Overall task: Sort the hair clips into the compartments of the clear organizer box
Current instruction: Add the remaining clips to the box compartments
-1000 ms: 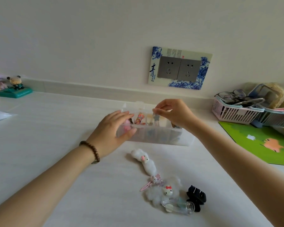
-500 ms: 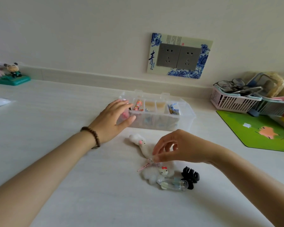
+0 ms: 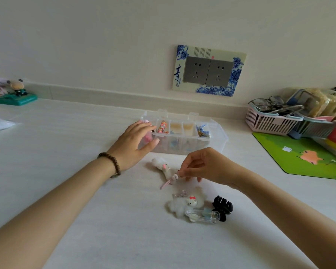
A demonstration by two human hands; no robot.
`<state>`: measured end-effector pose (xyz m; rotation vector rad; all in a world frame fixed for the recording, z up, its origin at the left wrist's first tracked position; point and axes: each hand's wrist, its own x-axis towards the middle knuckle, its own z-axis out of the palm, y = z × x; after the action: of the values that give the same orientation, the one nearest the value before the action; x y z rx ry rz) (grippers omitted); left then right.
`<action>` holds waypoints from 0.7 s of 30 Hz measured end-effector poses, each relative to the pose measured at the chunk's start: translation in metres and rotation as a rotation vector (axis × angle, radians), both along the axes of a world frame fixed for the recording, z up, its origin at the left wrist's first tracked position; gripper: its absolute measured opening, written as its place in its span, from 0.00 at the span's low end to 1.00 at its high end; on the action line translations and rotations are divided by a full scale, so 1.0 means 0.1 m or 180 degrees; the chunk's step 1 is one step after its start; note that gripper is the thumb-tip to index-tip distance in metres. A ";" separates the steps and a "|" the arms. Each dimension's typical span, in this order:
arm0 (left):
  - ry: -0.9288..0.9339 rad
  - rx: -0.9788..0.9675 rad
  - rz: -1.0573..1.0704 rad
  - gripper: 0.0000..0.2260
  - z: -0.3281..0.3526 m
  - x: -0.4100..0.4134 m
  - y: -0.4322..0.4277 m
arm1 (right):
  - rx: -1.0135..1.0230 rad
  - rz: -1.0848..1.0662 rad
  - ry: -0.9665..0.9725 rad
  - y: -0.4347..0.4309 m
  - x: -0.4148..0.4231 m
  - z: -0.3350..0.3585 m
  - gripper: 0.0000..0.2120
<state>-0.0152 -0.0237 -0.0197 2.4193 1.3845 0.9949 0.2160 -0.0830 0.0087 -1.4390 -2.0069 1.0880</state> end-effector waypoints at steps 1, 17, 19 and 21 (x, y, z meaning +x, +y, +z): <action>0.0001 -0.0004 -0.0001 0.34 0.00 0.00 0.00 | -0.0011 -0.0010 0.0018 0.01 0.00 0.00 0.06; 0.0085 0.0120 0.0011 0.37 0.00 -0.01 0.04 | 0.1397 -0.0279 -0.0984 1.06 -0.04 0.55 0.08; 0.0099 0.0048 -0.0002 0.35 0.01 -0.01 0.03 | 0.1399 -0.0155 -0.1237 1.11 -0.08 0.45 0.08; 0.0093 0.0026 -0.0004 0.35 0.01 -0.01 0.03 | 0.1576 -0.0196 -0.1231 1.11 -0.10 0.40 0.08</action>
<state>-0.0165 -0.0211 -0.0187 2.4499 1.3909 0.9707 0.2056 0.0279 0.0486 -1.4957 -2.2569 0.2551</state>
